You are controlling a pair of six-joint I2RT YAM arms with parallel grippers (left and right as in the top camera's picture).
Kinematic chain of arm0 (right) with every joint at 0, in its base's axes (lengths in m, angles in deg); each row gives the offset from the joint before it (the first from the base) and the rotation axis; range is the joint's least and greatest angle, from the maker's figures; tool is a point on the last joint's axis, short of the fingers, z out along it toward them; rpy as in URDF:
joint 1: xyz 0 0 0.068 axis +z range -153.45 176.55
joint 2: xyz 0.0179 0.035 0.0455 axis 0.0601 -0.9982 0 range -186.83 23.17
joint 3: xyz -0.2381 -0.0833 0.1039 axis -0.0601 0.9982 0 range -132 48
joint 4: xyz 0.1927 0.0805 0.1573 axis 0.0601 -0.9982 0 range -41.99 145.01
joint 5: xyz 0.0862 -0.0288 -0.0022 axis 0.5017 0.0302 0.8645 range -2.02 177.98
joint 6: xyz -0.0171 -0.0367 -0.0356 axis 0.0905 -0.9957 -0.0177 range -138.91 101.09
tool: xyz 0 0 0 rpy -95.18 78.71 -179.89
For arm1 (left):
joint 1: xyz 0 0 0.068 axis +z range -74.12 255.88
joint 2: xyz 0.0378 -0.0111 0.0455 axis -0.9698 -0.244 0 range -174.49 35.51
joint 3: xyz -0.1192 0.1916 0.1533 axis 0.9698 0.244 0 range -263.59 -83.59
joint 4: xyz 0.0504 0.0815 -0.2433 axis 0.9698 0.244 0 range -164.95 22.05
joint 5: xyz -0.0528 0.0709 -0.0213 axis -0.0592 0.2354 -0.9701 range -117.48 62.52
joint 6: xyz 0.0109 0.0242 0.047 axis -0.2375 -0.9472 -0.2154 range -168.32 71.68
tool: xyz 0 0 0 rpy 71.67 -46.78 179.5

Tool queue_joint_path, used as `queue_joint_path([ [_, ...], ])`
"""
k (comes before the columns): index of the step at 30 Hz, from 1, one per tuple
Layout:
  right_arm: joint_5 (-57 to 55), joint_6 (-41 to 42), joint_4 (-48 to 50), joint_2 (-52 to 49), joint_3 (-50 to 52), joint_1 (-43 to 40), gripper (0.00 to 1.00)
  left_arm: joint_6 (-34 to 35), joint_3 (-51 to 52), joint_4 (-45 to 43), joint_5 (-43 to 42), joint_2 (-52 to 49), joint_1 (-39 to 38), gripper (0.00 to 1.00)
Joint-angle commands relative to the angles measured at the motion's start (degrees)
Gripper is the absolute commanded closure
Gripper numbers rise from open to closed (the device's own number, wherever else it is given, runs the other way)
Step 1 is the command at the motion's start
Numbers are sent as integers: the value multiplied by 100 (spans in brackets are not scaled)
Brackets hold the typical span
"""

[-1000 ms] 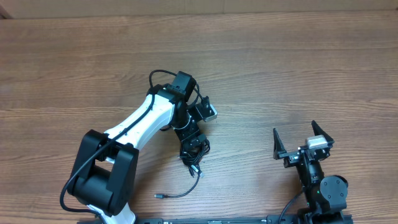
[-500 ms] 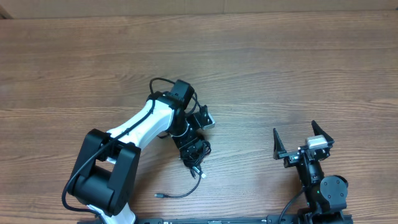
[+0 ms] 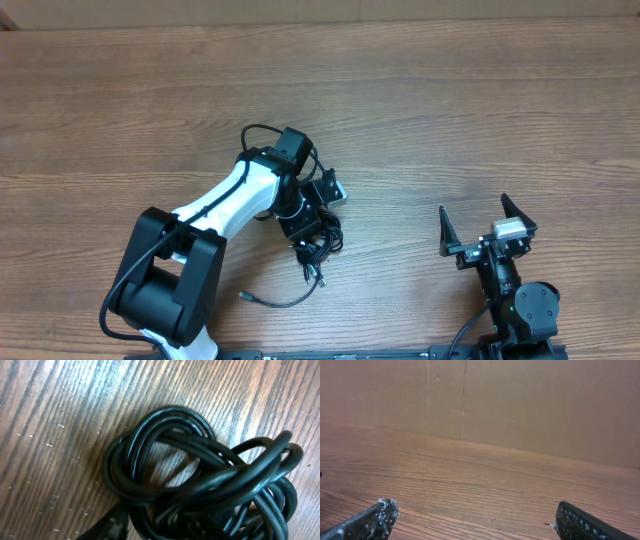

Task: Untangle cables
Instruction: 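Close the left gripper on the cable bundle and lift it, then carry the lifted cable right toward the approaching right gripper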

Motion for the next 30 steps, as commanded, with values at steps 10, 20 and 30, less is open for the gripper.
queue_joint_path([
  [10, -46, -24, 31, 37, 59, -22, 0, 1611, -28, -334, -59, -52, -9, 96],
  [20, -46, -24, 31, 37, 59, -22, 0, 2944, -411, -317, 566, 1102, -13, 96],
  [30, -46, -24, 31, 37, 59, -22, 0, 3121, -431, -271, 1274, 3574, -15, 96],
])
